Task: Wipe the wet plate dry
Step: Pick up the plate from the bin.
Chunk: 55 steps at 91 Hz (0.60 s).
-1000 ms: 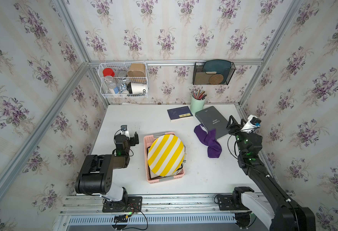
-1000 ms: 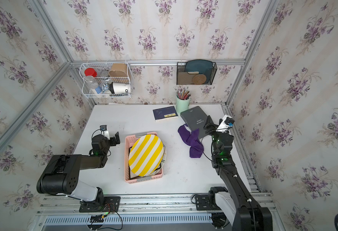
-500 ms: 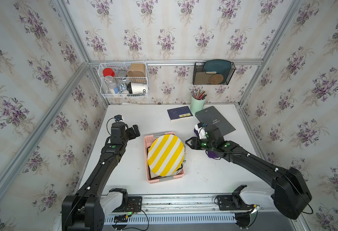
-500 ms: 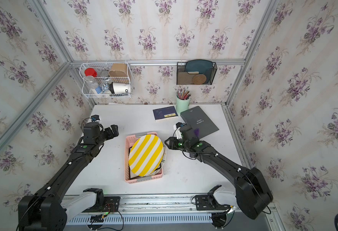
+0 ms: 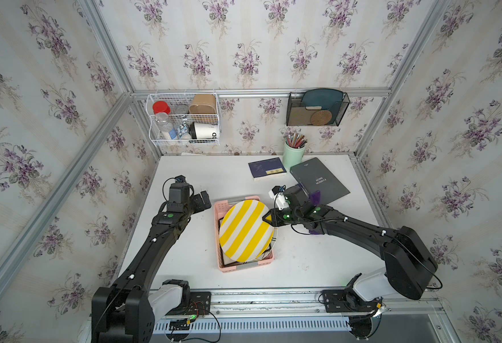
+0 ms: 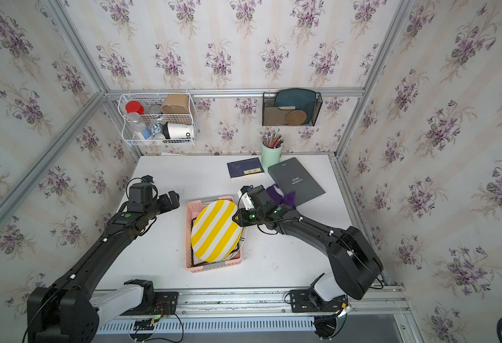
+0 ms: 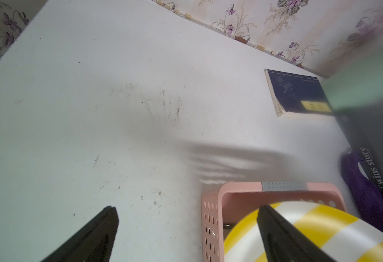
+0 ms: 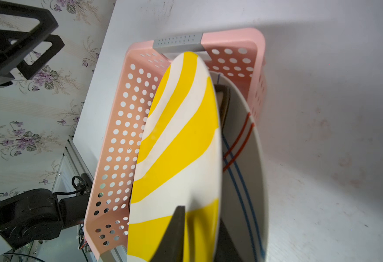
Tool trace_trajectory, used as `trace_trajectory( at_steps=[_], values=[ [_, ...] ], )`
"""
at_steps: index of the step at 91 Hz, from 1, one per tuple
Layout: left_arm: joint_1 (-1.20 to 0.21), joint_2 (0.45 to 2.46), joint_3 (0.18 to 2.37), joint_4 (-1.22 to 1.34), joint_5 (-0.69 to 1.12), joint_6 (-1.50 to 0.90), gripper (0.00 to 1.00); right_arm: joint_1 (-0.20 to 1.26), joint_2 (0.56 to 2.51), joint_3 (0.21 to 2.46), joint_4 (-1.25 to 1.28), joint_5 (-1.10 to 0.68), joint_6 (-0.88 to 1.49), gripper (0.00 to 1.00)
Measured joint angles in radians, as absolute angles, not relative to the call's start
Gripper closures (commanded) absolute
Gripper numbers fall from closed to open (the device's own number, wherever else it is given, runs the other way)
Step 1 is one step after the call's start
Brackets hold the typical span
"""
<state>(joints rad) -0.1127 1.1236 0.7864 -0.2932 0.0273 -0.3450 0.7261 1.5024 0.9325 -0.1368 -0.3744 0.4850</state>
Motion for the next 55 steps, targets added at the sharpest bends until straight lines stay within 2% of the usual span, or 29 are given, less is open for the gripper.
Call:
trace_trajectory(
  at_steps=[7,13,33,43,55],
  values=[
    [-0.124,1.114,0.802,-0.313,0.045,-0.346,0.00,0.731,1.504,0.970,-0.117,-0.408,0.491,0.94],
    [-0.140,1.096,0.815,-0.319,0.053,-0.346,0.00,0.741,1.479,0.968,-0.115,-0.405,0.480,1.00],
    [-0.227,1.032,0.858,-0.346,0.055,-0.401,0.01,0.735,1.316,0.944,-0.088,-0.348,0.459,1.00],
    [-0.338,1.016,0.910,-0.376,0.017,-0.434,0.01,0.710,1.263,0.954,-0.040,-0.302,0.492,1.00],
    [-0.538,1.059,0.997,-0.379,-0.062,-0.471,0.04,0.590,1.223,1.008,-0.027,-0.115,0.534,1.00]
  ],
)
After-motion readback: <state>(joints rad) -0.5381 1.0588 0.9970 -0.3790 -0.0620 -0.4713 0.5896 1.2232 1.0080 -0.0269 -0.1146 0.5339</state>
